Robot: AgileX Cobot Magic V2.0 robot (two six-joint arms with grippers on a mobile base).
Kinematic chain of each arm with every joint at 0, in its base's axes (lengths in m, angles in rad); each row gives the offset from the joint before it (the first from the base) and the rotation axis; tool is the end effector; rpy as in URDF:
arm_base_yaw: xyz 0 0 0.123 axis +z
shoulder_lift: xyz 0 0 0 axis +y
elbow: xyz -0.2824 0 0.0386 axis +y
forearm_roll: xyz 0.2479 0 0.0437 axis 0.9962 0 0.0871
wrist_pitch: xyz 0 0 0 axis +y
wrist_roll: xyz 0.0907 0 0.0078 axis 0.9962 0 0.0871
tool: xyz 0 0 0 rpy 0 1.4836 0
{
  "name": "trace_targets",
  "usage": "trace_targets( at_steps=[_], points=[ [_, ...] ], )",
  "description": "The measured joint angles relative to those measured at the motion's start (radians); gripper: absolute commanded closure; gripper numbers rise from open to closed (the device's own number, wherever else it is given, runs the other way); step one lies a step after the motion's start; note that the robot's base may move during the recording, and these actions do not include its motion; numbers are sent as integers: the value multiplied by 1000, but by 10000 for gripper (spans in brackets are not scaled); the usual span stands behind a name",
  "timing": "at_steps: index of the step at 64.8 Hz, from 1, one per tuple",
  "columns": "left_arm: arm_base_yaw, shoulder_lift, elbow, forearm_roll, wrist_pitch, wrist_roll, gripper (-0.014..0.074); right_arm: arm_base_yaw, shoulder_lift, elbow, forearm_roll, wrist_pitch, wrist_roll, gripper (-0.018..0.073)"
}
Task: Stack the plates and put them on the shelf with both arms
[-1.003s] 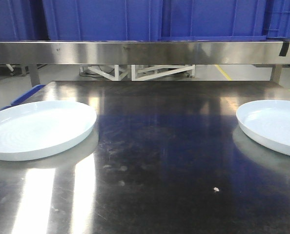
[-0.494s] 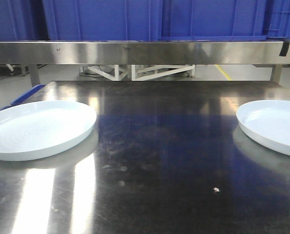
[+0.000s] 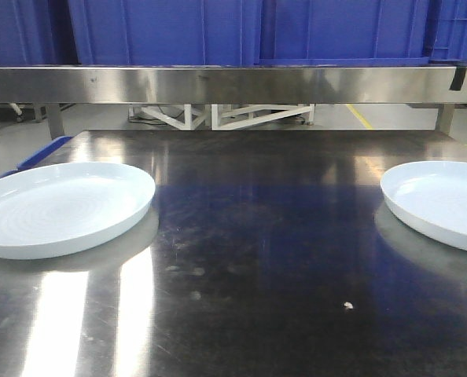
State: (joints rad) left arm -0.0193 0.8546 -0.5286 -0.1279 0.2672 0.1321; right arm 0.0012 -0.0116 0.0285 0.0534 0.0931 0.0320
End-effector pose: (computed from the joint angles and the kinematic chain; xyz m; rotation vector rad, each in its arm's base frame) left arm 0.1721 -0.0064 0.2793 0.0497 2.0741 -0.0414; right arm 0.0568 0.0005 0.1956 0.0630 1.5927 0.0712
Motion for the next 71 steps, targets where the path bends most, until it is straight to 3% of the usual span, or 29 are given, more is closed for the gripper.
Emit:
trace_targets(
  at_steps=[15,30,39,52,71],
  points=[
    [0,348,-201,-82,156,0,507,0,0,0,0,0,0,503],
    [0,636,-425,-91,417,0,506,0,0,0,0,0,0,503],
    [0,737,-532,-91,509,0,468,0,0,0,0,0,0,503],
    [-6,836,-652,-91,584,0,292,0,0,0,0,0,0,503],
    [-50,922,-718,-91,636,0,280,0,0,0,0,0,0,503]
  ],
)
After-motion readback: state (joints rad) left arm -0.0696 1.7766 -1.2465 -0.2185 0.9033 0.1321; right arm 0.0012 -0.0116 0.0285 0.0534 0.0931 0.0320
